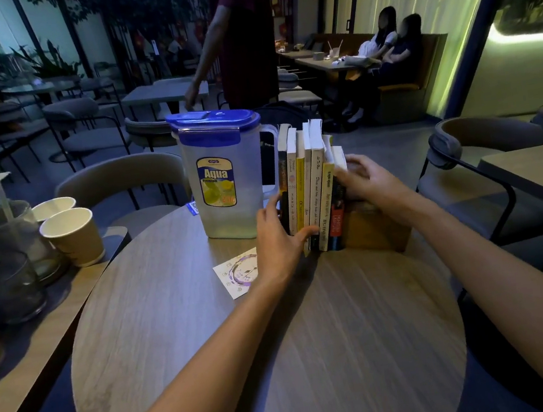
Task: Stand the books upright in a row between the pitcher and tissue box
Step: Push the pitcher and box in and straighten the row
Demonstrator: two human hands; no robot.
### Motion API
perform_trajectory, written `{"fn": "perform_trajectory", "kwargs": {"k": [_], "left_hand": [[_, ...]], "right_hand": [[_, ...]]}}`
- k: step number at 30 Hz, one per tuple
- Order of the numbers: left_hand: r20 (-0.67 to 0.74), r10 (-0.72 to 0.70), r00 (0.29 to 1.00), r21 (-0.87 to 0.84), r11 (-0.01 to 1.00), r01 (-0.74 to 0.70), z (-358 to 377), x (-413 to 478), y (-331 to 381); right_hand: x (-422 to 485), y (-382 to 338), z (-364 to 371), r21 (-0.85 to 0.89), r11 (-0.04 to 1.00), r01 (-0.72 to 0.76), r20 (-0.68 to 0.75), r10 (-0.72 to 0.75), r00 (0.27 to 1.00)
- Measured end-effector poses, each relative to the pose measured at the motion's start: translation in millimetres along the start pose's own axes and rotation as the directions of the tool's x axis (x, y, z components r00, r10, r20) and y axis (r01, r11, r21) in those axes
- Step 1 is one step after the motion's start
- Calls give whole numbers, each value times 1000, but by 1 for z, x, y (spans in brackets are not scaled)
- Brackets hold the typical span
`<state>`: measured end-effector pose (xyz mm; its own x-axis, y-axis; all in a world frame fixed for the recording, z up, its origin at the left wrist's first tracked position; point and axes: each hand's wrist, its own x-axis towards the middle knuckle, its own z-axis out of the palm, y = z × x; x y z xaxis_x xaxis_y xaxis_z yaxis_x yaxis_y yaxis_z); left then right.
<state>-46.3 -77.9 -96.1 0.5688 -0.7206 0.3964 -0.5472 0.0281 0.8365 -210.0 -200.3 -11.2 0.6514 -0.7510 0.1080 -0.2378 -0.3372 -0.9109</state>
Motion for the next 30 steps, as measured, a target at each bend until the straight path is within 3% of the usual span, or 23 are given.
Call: {"fn": "perform_trajectory", "kwargs": {"k": [2, 6, 12, 16, 30], "left_hand": [[-32, -13, 999, 19, 1000, 14, 4, -4, 2], [-171, 104, 980, 90, 992, -90, 9, -9, 18], [-140, 74, 987, -54, 995, -82, 14, 11, 45], [-100, 39, 994, -101, 994, -49, 17, 18, 42], [-23, 39, 999, -130, 991, -42, 6, 27, 34]], "right_hand": [[12, -5, 0, 158, 987, -30, -54, 39, 998], [39, -15, 8, 220, 973, -76, -174, 116, 978], [60, -30, 27, 324, 941, -95, -265, 187, 946], [66, -25, 29, 521, 846, -113, -197, 248, 948], [76, -14, 32, 535, 833, -139, -258, 317, 913]]}}
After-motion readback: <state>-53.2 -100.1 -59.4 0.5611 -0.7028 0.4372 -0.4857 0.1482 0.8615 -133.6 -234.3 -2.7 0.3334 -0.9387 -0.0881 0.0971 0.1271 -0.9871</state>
